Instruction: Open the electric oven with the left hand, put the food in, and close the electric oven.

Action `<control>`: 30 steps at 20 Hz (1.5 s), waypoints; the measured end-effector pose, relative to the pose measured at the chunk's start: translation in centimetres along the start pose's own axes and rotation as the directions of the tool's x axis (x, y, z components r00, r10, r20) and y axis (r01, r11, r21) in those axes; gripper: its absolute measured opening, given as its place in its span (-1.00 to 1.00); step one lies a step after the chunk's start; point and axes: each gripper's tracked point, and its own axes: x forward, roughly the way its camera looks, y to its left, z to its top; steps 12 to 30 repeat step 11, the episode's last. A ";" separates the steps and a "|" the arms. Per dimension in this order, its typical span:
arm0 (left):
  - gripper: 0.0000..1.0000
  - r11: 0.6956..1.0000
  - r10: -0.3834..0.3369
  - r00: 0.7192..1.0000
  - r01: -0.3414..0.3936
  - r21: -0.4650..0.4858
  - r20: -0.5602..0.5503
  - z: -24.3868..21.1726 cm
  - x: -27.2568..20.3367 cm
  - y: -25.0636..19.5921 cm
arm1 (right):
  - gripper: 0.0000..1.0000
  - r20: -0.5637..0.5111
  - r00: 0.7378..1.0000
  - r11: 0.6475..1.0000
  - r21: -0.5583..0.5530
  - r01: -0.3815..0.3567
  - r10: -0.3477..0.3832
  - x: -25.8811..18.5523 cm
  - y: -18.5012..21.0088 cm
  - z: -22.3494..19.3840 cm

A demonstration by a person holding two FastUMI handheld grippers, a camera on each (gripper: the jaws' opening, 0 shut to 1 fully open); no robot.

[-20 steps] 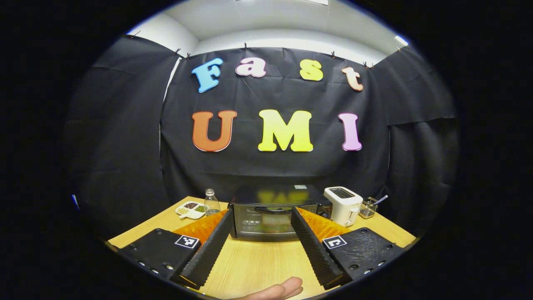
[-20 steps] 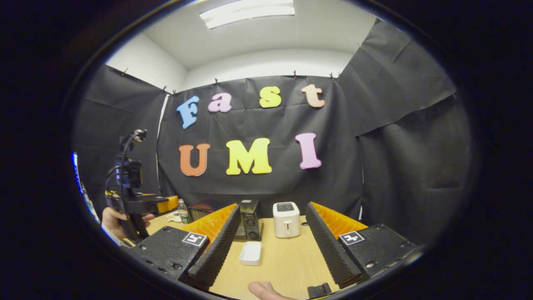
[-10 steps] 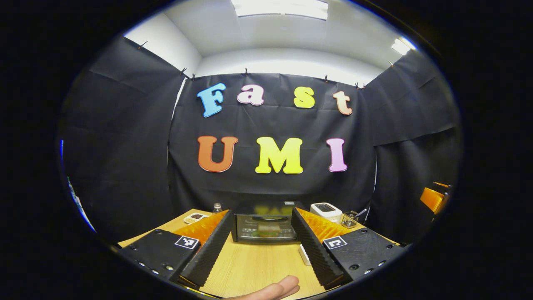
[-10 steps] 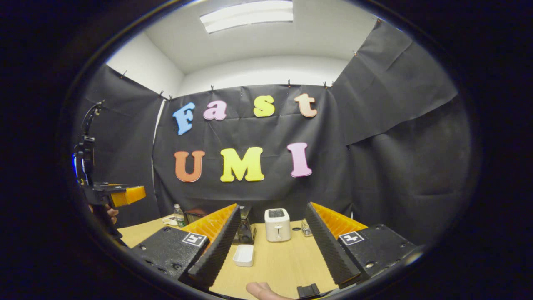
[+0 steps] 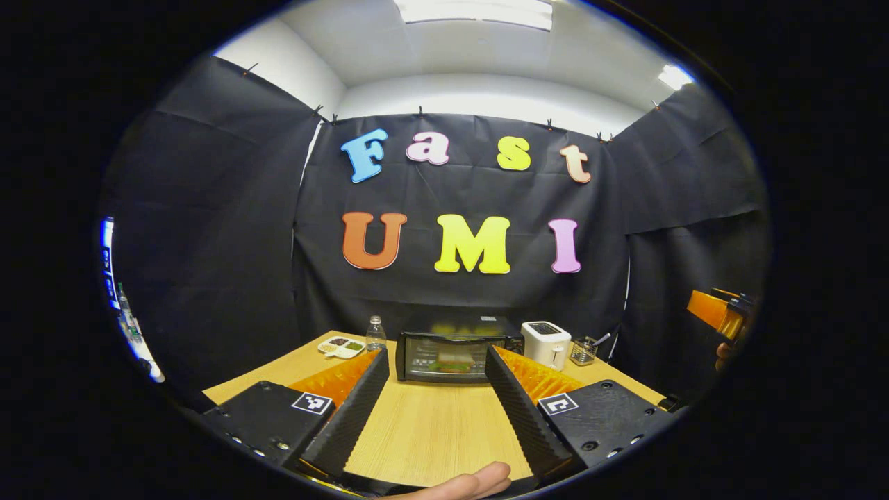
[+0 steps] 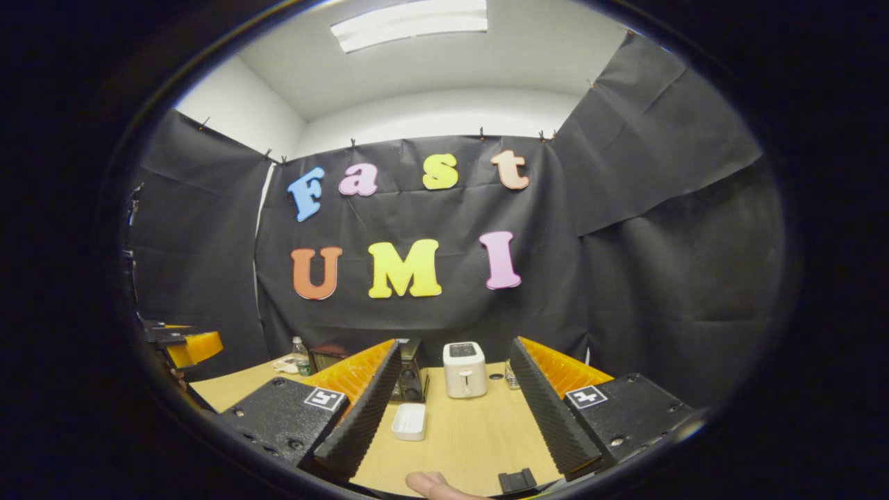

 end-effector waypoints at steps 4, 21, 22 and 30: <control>0.84 1.000 -0.011 1.000 0.011 0.002 0.013 0.5 -0.2 0.1 | 0.80 -0.007 1.000 1.000 -0.003 0.005 -0.005 -0.3 -0.2 -0.1; 0.63 0.999 -0.042 0.999 0.041 0.027 0.033 0.9 -0.8 -1.0 | 1.00 0.001 1.000 1.000 -0.013 -0.001 0.001 -0.9 0.0 0.1; 0.63 0.999 -0.042 0.999 0.041 0.027 0.033 0.9 -0.8 -1.0 | 1.00 0.001 1.000 1.000 -0.013 -0.001 0.001 -0.9 0.0 0.1; 0.63 0.999 -0.042 0.999 0.041 0.027 0.033 0.9 -0.8 -1.0 | 1.00 0.001 1.000 1.000 -0.013 -0.001 0.001 -0.9 0.0 0.1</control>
